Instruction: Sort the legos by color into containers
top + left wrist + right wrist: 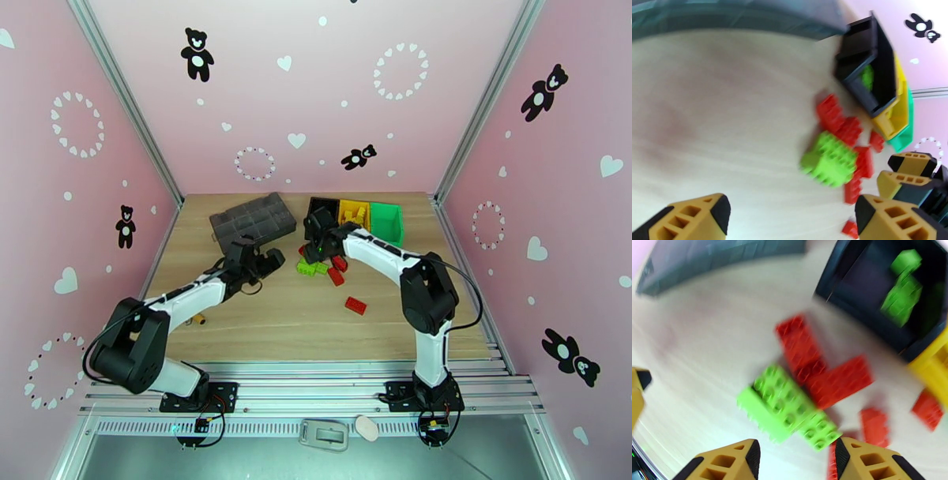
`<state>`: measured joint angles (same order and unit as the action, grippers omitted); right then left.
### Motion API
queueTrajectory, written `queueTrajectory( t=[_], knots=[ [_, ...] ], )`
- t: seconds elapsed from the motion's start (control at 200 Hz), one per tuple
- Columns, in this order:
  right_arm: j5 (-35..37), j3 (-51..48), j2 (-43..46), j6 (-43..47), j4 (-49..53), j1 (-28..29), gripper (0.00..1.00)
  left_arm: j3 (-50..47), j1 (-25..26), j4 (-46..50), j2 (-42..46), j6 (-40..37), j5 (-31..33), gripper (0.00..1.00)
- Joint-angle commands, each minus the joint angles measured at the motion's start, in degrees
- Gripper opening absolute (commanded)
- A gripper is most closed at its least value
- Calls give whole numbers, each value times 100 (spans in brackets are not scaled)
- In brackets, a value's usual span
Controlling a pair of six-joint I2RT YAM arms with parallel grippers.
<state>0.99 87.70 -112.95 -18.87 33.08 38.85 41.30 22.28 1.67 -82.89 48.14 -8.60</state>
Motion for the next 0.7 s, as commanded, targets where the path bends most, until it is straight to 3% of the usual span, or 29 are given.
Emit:
queueTrajectory(
  t=[0.0, 0.295, 0.696],
  knots=[
    [-53, -360, 217, -15, -269, 189, 56, -339, 13, 110, 407, 19, 184, 89],
    [-104, -761, -123, -205, -686, 288, 58, -796, 14, 314, 1054, 77, 315, 90],
    [190, -100, -899, -146, -487, 252, 61, -838, 13, 222, 946, 105, 272, 90]
  ],
)
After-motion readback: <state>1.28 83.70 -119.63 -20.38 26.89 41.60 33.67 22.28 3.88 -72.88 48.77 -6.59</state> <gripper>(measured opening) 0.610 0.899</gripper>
